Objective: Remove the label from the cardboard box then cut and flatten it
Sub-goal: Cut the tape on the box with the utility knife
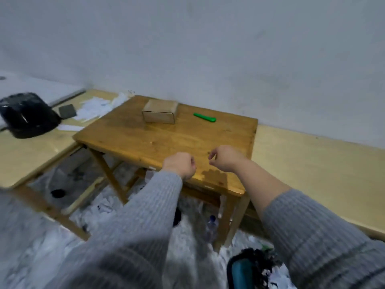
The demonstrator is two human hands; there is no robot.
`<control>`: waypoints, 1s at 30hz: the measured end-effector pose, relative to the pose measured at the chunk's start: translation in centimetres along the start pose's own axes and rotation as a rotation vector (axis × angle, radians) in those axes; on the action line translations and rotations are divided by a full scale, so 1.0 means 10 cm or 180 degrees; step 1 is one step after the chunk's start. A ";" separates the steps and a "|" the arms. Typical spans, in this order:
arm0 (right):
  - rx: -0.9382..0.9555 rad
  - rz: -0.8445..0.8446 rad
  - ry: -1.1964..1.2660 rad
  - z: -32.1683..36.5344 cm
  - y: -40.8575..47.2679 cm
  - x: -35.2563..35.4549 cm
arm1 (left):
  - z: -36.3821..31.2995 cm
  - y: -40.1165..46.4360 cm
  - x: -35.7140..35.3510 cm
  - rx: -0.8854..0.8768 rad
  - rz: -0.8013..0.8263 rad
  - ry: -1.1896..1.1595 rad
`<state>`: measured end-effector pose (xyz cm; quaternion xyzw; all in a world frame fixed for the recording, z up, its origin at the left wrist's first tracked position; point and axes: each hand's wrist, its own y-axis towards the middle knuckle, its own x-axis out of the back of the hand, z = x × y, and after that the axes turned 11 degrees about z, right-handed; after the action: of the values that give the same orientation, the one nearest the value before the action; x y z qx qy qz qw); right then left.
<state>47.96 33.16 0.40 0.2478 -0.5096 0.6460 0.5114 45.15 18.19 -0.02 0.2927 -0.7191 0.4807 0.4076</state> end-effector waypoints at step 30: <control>-0.0592 -0.0338 0.0440 0.68 3.70 1.08 | 1.68 3.51 1.68 -0.0706 -0.0467 -0.0396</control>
<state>9.03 32.97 -3.08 0.1808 -0.5170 0.5835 0.5996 3.16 14.90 -4.81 0.3268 -0.7683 0.3482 0.4262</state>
